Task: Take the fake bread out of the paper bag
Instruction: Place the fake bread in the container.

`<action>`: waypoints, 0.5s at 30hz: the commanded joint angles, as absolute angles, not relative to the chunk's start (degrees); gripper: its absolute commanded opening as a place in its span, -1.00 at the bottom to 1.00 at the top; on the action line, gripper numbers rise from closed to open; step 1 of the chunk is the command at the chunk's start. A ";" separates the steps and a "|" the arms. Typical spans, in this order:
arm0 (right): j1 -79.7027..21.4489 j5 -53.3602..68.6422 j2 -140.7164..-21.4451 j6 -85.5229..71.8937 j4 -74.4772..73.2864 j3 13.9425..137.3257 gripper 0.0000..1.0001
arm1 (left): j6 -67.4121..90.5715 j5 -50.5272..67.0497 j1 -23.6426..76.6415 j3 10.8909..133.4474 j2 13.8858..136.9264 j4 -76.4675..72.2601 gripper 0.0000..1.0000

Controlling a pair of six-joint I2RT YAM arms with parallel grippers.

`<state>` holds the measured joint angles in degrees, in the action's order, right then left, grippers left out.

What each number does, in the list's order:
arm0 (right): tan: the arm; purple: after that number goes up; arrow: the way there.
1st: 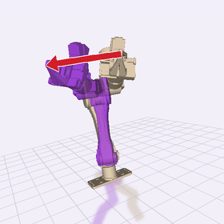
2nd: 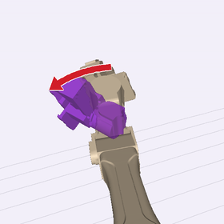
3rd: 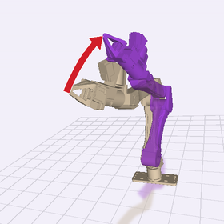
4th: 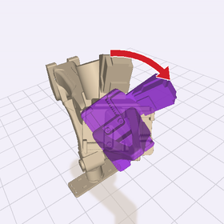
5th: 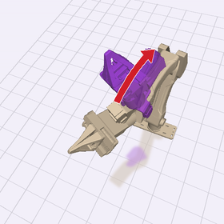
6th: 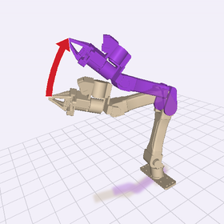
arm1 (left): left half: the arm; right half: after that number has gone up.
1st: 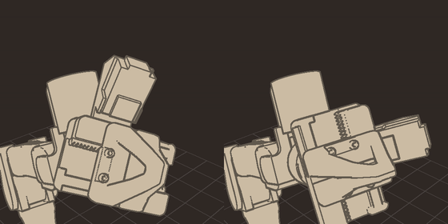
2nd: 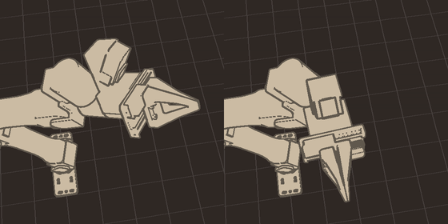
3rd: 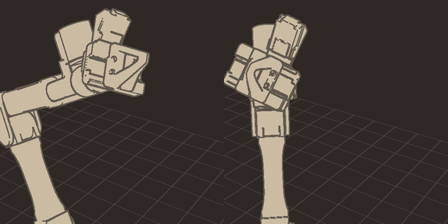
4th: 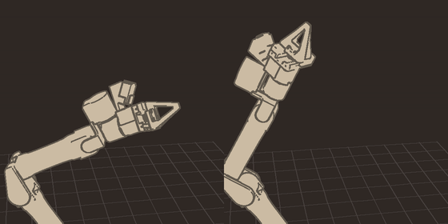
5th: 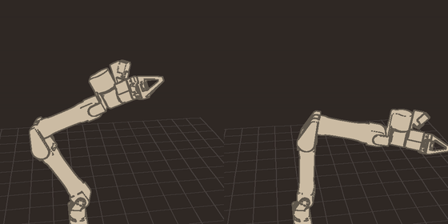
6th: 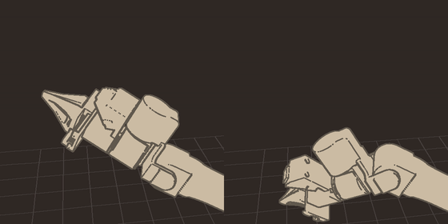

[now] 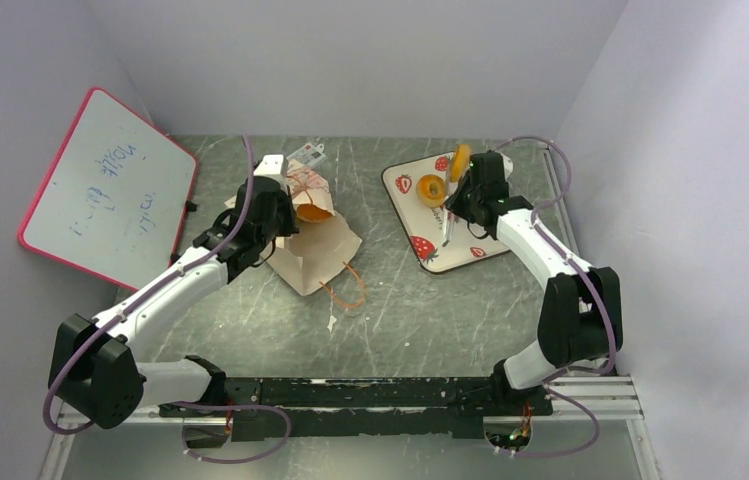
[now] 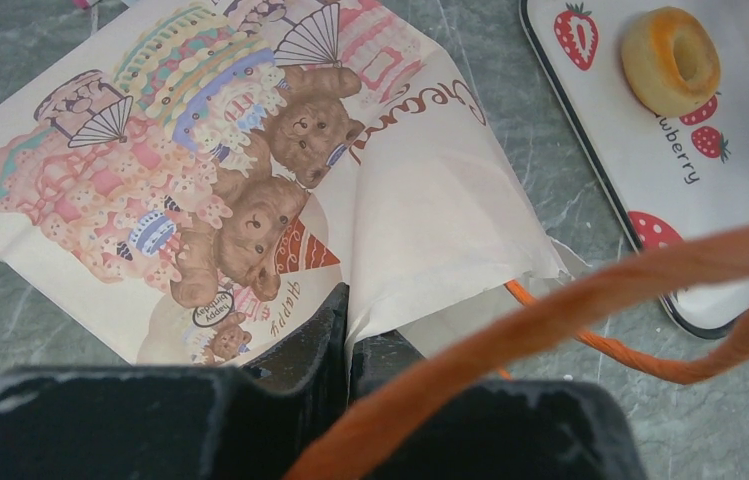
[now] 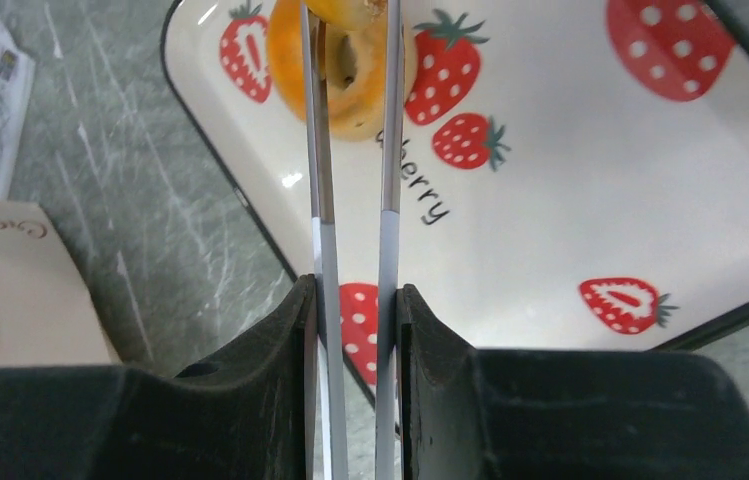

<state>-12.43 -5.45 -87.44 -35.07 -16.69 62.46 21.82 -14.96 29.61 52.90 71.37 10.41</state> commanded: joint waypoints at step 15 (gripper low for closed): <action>-11.47 -19.63 -97.07 -22.86 -21.87 69.63 -0.61 | 23.46 -10.71 27.60 48.83 71.10 4.23 -0.86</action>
<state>-11.68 -15.20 -95.37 -26.00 -21.41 66.65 22.44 -12.47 28.51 49.93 71.35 6.52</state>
